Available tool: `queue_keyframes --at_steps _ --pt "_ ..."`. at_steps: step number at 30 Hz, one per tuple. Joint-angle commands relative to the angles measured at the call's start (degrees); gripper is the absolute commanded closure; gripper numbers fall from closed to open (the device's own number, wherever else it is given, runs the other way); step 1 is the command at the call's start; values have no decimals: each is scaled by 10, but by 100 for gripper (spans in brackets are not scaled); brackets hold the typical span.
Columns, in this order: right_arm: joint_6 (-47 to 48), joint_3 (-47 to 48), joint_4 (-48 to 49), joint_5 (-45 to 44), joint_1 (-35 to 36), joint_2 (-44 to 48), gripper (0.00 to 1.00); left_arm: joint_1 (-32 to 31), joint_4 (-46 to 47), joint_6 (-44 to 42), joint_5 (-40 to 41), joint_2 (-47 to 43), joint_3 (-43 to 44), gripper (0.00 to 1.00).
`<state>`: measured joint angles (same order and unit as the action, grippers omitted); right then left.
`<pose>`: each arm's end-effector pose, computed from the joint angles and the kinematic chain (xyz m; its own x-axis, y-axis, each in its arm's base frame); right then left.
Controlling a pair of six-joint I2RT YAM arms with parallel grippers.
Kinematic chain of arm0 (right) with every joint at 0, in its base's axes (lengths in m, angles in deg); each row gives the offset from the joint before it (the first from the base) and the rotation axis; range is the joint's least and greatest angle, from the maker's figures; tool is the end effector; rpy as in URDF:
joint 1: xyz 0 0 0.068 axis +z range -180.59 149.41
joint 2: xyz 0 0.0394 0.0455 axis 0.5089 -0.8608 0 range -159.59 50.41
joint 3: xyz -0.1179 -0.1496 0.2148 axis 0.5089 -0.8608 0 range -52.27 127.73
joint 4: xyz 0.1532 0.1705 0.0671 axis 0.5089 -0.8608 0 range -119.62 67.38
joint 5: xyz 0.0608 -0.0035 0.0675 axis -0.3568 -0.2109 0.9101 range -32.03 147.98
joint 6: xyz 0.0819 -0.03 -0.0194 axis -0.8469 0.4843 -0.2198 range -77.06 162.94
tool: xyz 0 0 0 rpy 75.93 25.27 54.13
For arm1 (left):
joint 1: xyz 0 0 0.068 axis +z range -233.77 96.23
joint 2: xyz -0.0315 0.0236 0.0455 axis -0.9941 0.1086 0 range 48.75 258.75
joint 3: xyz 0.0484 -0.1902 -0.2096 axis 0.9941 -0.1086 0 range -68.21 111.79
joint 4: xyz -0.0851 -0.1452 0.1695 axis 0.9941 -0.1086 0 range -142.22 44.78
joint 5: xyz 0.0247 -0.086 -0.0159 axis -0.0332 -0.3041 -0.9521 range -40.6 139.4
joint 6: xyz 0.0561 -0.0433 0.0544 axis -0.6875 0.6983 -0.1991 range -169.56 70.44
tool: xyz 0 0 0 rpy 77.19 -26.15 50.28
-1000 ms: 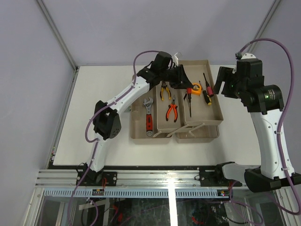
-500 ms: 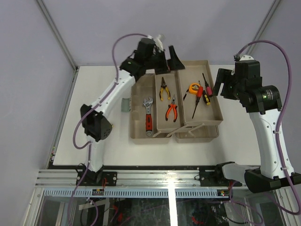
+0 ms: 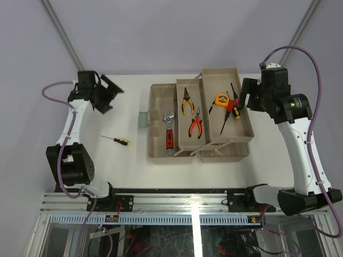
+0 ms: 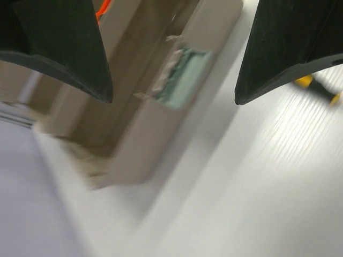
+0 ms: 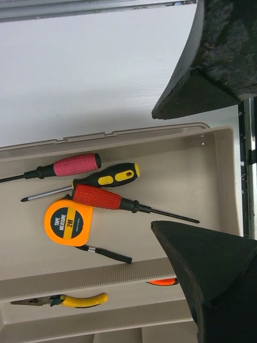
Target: Pack the tool kit
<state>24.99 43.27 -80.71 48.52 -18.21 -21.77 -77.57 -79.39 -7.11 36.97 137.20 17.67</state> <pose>0.2362 0.0384 0.4345 -0.5538 0.1896 -0.8108 0.0957 0.9818 0.1642 0.3570 0.0216 0.3515 -0.4834 -0.7155 -0.5044 -0.3525 0.6865 -0.6360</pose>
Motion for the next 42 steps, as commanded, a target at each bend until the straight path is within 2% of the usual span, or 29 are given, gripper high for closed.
queue_keyframes --at_steps 1,3,12,21,33,42 --pt "11 -1 26 7 4 -1 17 25 -94 101 -23 -2 -127 11" --pt "15 5 20 3 4 -2 17 26 -89 128 -18 -12 -151 15" --pt "8 5 11 -1 4 2 17 32 -125 163 29 11 -135 28" --pt "6 22 -1 -2 4 -9 17 37 -153 191 35 26 -203 28" --pt "-4 25 -13 -8 4 -15 18 38 -153 190 55 60 -231 28" --pt "-3 15 -15 -16 4 -16 18 31 -145 184 55 77 -251 34"
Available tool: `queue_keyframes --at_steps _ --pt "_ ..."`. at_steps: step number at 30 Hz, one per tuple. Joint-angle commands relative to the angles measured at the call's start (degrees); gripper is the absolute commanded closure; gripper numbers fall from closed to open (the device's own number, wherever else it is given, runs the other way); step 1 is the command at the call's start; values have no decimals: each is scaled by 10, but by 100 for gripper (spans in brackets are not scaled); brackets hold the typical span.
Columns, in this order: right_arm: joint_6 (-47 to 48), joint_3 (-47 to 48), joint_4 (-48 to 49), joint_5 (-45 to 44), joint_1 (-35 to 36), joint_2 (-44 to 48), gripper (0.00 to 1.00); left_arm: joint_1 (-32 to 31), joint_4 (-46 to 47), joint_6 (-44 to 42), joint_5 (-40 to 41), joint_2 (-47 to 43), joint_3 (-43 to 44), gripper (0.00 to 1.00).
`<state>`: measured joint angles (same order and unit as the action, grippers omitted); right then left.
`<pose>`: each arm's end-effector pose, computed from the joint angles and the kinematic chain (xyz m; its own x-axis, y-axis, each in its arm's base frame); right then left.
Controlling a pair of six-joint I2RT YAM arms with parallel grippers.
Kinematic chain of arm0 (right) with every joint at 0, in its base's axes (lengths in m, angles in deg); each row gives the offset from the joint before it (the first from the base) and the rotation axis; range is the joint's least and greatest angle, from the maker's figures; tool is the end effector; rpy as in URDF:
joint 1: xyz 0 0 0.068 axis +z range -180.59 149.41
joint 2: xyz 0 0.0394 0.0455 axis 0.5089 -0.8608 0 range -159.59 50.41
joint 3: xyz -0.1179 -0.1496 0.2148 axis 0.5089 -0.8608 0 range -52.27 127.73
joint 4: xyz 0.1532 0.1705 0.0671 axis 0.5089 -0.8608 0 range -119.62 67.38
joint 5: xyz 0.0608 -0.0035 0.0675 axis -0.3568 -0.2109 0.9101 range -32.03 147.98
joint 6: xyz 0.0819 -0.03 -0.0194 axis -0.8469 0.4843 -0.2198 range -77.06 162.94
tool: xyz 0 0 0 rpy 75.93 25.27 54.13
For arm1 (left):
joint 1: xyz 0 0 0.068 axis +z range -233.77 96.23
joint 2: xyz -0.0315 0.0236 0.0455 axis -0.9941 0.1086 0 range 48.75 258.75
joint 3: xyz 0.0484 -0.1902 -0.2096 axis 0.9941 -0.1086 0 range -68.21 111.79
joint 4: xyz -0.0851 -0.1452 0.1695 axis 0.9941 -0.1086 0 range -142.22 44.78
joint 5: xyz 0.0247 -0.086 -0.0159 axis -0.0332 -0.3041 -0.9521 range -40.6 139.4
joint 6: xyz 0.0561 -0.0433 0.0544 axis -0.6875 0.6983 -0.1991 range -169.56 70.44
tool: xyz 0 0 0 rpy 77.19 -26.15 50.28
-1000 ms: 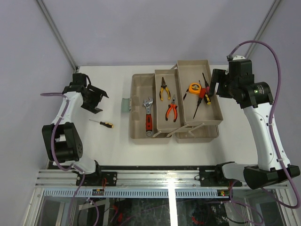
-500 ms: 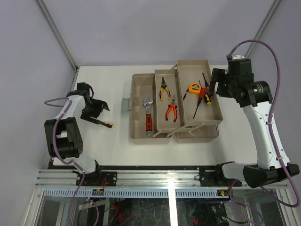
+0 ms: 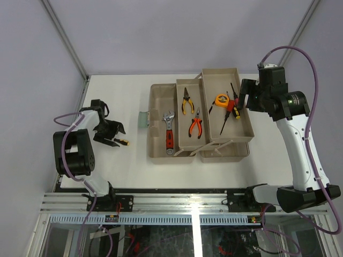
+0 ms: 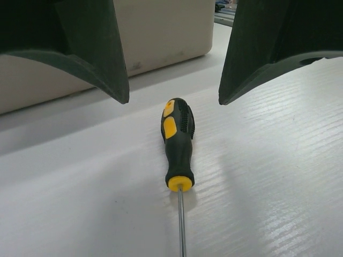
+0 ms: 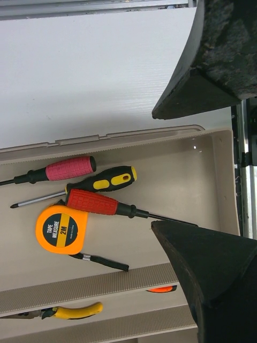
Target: Pack the tool kit
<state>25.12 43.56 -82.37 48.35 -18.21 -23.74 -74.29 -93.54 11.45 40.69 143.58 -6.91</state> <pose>0.2440 0.0399 0.4248 -0.5986 0.1774 -0.7811 0.1054 0.9841 0.1427 0.2804 0.0346 0.1683 -0.3494 -0.9349 0.0624 -0.9226 0.3316 -0.1969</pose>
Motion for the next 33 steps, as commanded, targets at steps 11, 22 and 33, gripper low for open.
queue_keyframes --at_steps 11,22,33 --pt "2 24 1 -19 4 -11 18 -6 16 -16 37 63 24 52" --pt "5 15 5 -19 4 -12 18 -16 32 -20 31 54 -7 74" --pt "4 20 -1 -22 4 -9 17 -17 59 -22 20 50 -48 80"
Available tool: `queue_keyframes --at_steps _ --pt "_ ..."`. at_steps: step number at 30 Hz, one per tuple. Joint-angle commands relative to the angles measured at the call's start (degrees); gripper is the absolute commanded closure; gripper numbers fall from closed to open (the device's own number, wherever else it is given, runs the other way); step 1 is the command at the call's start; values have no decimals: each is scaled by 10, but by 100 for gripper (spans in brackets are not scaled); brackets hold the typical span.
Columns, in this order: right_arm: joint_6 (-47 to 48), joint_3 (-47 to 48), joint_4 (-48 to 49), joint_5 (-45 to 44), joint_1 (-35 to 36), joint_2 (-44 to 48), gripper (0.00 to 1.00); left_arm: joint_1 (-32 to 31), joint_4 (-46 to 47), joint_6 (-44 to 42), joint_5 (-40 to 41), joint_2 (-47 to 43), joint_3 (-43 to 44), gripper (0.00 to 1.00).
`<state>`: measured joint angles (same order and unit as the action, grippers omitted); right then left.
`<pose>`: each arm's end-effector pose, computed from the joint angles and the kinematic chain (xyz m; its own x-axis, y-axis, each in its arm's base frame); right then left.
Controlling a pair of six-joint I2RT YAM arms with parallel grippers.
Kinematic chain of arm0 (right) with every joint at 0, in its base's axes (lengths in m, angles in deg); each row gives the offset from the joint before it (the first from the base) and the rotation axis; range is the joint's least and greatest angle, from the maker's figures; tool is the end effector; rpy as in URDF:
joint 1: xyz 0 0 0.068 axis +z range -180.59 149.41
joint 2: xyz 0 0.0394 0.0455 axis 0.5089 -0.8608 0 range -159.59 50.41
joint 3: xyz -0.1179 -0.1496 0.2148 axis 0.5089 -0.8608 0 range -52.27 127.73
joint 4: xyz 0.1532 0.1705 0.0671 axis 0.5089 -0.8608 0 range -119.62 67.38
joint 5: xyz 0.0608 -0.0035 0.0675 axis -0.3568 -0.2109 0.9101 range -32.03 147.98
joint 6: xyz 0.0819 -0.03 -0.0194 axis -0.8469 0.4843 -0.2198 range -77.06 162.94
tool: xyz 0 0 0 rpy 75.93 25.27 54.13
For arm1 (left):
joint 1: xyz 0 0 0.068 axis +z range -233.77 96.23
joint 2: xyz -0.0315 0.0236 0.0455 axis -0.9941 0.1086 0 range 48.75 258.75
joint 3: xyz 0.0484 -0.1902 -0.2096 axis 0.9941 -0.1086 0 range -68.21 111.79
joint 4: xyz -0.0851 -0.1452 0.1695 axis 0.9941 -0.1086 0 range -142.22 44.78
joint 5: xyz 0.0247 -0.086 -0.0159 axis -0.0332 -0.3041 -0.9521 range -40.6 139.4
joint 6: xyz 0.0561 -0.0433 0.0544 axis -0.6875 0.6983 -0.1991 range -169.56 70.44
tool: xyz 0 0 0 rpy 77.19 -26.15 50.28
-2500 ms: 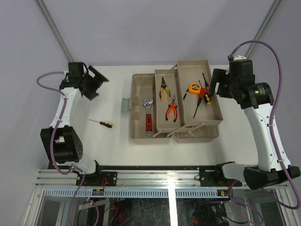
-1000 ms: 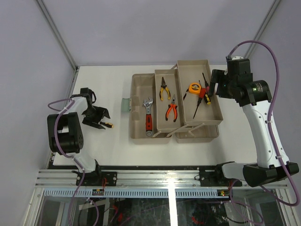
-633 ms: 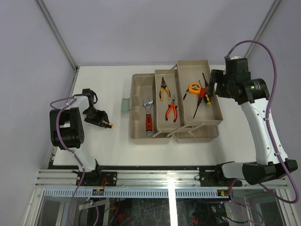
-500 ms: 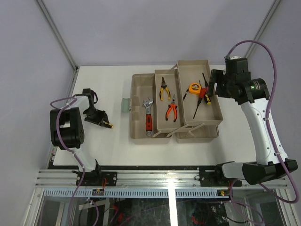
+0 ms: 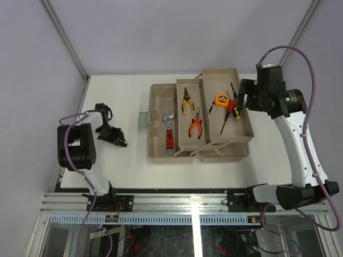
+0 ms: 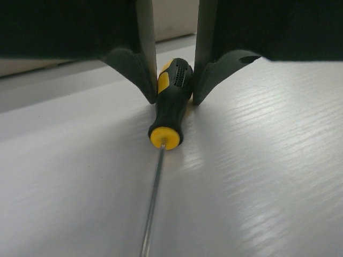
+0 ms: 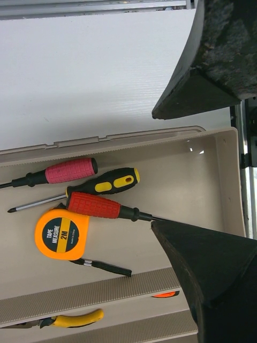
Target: Pack the tool kit
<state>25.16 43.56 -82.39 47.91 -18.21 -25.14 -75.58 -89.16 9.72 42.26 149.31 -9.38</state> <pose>0.2514 0.0409 0.4192 -0.6156 0.1726 -0.7689 0.1140 0.9850 0.1298 0.2858 0.0312 0.1329 -0.3907 -0.9180 0.0680 -0.9159 0.3803 -0.1284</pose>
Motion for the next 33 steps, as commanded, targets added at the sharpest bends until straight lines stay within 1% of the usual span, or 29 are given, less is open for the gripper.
queue_keyframes --at_steps 1,2,4,6,9,13,15,18,21,23,27,31,33 --pt "4 21 -2 -19 4 5 18 -4 17 -7 1 -7 -24 94" --pt "4 22 -3 -20 4 6 17 -4 17 -10 -4 -9 -22 99" --pt "3 21 -5 -22 4 8 17 -4 16 -20 -13 -15 -2 100" --pt "2 19 -5 -23 4 11 17 -9 13 -35 -19 -27 40 100" --pt "1 16 -2 -26 4 14 17 -25 15 -64 -20 -43 140 100" --pt "1 12 9 -32 4 15 17 -52 58 -94 -45 -46 301 100" --pt "-2 12 16 -41 4 17 17 -78 99 -112 -62 -40 370 100" --pt "-12 14 25 -72 4 25 17 -137 174 -138 -121 -14 468 100" --pt "-18 16 33 -105 4 38 17 -207 176 -152 -177 33 565 100" --pt "-22 17 35 -128 4 49 17 -256 185 -154 -200 46 581 100" --pt "-20 16 33 -153 4 72 17 -355 190 -166 -220 51 567 100" --pt "-25 8 25 -160 4 87 17 -425 185 -176 -221 64 561 100" --pt "-29 4 20 -161 4 92 17 -448 181 -179 -213 70 561 100"
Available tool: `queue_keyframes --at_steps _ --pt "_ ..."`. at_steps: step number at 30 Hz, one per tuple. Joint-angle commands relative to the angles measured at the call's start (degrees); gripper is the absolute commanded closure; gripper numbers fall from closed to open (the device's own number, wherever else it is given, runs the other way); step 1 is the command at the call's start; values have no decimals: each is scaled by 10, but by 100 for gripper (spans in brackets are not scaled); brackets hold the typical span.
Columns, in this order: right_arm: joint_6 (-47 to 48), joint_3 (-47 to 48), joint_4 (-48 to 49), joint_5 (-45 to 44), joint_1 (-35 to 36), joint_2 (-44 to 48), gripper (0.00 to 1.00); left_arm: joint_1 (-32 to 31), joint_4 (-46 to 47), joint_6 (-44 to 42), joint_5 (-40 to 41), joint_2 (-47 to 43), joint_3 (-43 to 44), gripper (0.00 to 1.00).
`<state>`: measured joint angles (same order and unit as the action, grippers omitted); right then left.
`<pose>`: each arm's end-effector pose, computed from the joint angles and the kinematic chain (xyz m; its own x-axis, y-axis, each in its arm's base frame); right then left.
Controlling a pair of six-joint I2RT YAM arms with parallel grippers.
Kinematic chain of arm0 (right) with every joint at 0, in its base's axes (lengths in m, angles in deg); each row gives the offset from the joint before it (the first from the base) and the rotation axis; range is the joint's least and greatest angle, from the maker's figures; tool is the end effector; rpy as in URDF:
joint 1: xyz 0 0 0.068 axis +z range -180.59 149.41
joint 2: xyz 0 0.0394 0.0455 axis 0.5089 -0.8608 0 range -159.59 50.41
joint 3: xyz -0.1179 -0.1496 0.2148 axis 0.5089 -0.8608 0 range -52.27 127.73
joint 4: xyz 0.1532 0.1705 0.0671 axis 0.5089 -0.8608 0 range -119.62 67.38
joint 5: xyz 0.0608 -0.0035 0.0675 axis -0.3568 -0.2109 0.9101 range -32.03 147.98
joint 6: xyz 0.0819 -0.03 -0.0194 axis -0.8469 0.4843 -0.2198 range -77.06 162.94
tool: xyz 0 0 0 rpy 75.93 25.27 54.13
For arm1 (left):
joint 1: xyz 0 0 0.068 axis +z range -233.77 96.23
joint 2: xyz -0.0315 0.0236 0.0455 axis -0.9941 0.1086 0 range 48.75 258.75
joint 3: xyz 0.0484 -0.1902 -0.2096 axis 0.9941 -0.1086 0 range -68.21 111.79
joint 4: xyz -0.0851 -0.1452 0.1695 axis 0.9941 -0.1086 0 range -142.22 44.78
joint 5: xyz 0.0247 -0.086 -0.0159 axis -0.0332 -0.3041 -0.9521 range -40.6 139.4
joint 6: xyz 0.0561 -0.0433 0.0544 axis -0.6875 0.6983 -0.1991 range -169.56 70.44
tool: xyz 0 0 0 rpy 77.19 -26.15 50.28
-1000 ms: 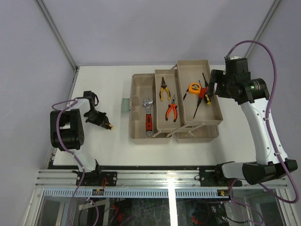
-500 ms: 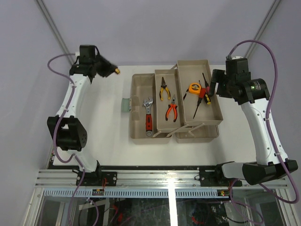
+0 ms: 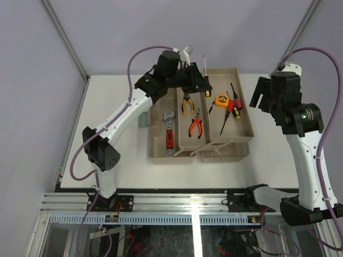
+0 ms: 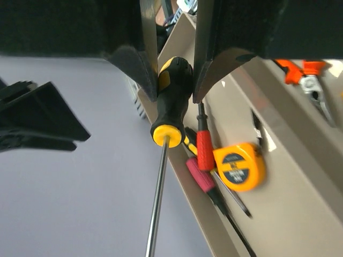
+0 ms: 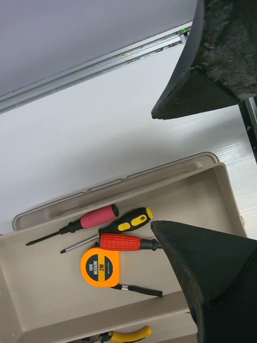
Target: Pack the tool kit
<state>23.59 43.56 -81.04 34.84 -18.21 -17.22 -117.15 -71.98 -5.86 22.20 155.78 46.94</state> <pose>0.2092 0.0139 0.4543 -0.4192 0.2198 -0.8809 0.2897 0.9519 0.0997 0.3548 -0.2774 0.4244 -0.7809 -0.2213 -0.5841 0.4310 0.4860 -0.7603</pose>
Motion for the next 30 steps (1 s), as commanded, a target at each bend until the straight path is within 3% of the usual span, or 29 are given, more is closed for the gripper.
queue_keyframes --at_steps 1,7,26,27,30 --pt "-14 3 4 -31 4 15 17 -41 6 -25 -6 8 -4 100" --pt "-15 -1 -6 -38 4 33 17 -61 -27 -13 51 17 -49 100" --pt "-30 -30 -18 -38 4 67 17 -102 -21 29 63 48 -77 100" --pt "-30 -30 -19 -38 5 68 17 -101 -23 31 66 49 -78 99" --pt "-31 -29 -19 -38 4 67 17 -101 -31 34 76 45 -84 80"
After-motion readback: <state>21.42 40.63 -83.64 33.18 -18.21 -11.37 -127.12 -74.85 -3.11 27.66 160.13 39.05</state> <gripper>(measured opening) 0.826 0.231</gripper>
